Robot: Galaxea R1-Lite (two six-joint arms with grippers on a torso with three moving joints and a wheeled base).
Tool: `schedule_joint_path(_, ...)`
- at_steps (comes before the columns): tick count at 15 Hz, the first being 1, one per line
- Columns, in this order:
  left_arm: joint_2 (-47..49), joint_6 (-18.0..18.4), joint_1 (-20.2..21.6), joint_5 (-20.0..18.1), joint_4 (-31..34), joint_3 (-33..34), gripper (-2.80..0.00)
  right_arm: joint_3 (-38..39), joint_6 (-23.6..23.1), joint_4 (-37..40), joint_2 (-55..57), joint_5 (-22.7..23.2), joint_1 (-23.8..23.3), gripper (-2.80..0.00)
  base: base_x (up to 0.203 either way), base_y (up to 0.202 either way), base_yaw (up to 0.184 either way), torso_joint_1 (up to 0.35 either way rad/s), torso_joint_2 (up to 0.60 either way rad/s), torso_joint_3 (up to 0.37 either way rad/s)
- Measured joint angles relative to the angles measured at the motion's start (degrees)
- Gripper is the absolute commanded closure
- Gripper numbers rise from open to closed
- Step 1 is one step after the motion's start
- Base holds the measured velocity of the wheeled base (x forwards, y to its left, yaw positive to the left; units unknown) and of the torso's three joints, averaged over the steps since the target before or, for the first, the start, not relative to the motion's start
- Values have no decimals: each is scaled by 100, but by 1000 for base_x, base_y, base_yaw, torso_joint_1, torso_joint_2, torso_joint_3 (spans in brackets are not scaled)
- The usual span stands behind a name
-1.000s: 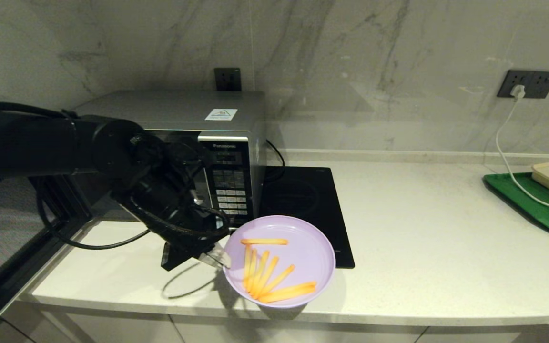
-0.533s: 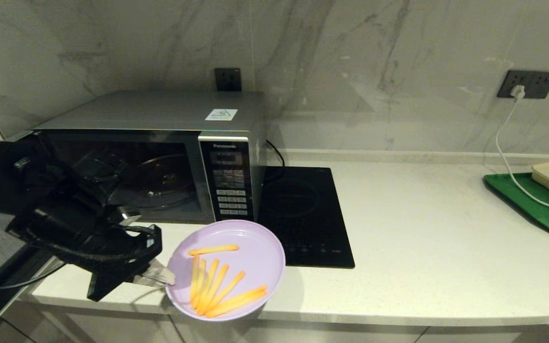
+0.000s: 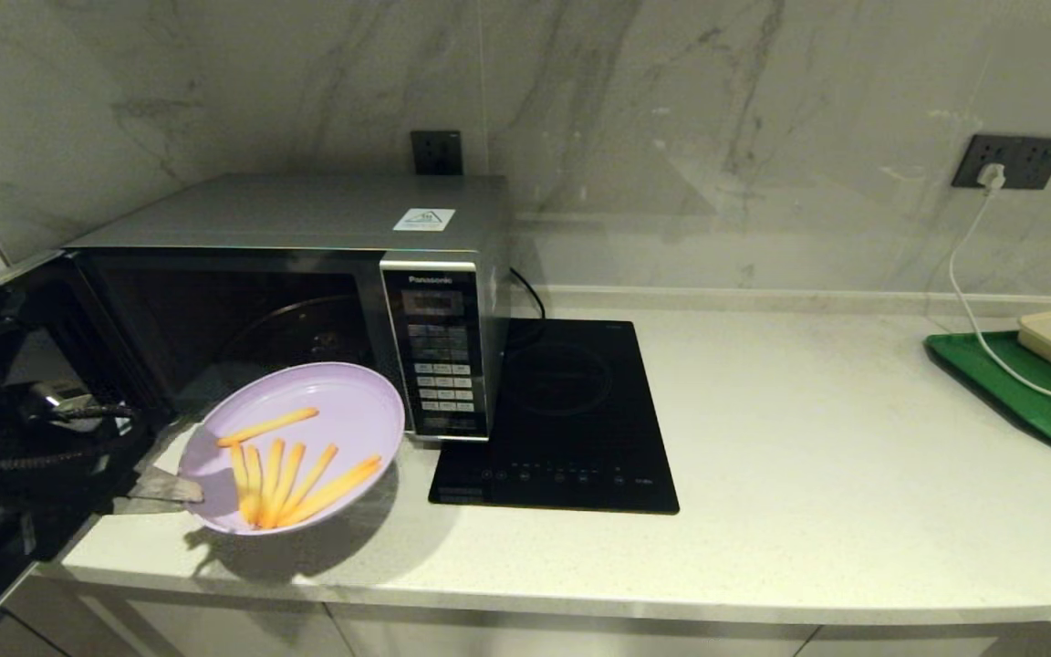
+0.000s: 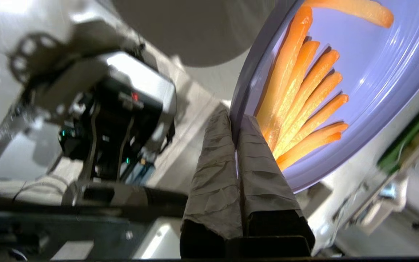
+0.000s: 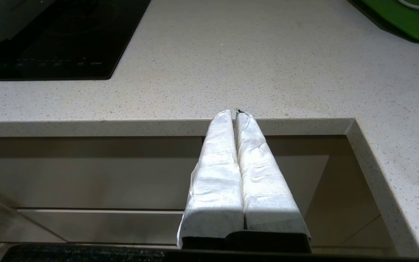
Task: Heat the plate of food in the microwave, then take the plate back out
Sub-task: Put the plate in the microwave oven
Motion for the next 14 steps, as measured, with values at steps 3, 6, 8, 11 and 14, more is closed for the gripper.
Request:
schedule_joint_path(3, 347, 307, 709, -2, -319, -59, 0, 0, 0, 0, -2, 0, 0, 0, 0, 0, 0, 0, 0, 0)
schedule_joint_path(6, 812, 234, 992, -9, -522, -338, 0, 0, 2, 0, -2, 2, 0, 0, 0, 0, 0, 0, 0, 0)
schedule_joint_path(8, 1081, -77, 1021, -22, -548, -676, 0, 0, 2, 0, -2, 0, 0, 0, 0, 0, 0, 0, 0, 0)
schedule_joint_path(11, 1394, -830, 891, -179, -691, -1053, 0, 0, 3, 2, 0, 0, 0, 0, 0, 0, 0, 0, 0, 0)
schedule_joint_path(14, 1662, -1738, 753, -253, -1111, -1269, 0, 0, 2, -2, 0, 0, 0, 0, 0, 0, 0, 0, 0, 0)
